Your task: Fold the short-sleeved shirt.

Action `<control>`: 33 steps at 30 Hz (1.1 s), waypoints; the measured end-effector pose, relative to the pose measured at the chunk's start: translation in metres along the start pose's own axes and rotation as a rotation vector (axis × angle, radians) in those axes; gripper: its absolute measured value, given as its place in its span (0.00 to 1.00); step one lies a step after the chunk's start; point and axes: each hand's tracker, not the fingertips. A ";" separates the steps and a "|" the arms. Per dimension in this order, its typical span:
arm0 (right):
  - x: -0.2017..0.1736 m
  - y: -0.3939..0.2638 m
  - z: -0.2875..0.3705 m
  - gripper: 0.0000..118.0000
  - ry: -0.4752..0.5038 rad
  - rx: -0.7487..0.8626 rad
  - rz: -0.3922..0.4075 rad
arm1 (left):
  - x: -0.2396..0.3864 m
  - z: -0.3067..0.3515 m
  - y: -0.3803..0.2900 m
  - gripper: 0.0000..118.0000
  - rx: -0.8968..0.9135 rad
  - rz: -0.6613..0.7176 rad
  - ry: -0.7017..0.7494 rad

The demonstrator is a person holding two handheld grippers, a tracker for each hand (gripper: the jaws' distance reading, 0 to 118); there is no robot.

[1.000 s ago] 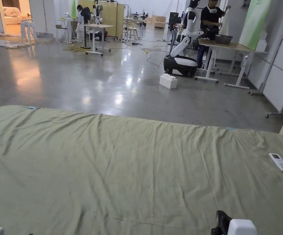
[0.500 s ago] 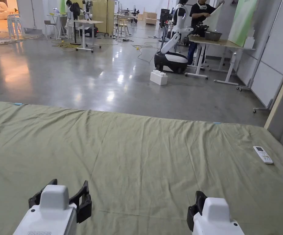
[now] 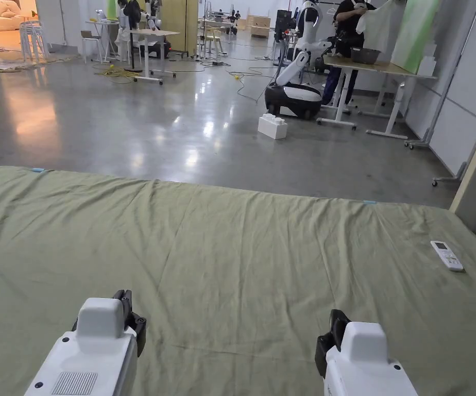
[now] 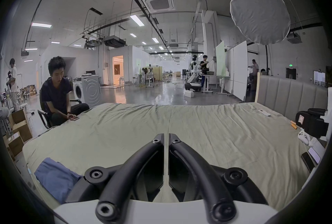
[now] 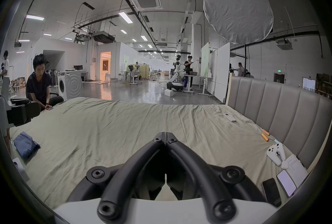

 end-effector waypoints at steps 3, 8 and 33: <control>0.001 -0.002 0.002 0.00 0.002 -0.011 -0.018 | -0.002 0.001 0.000 0.04 -0.002 0.015 0.002; 0.003 -0.005 0.003 0.00 -0.004 -0.011 -0.032 | -0.002 0.003 0.001 0.04 0.014 0.003 0.011; -0.001 -0.001 -0.006 0.84 -0.007 0.011 -0.005 | -0.008 0.002 0.002 0.82 0.100 -0.015 0.046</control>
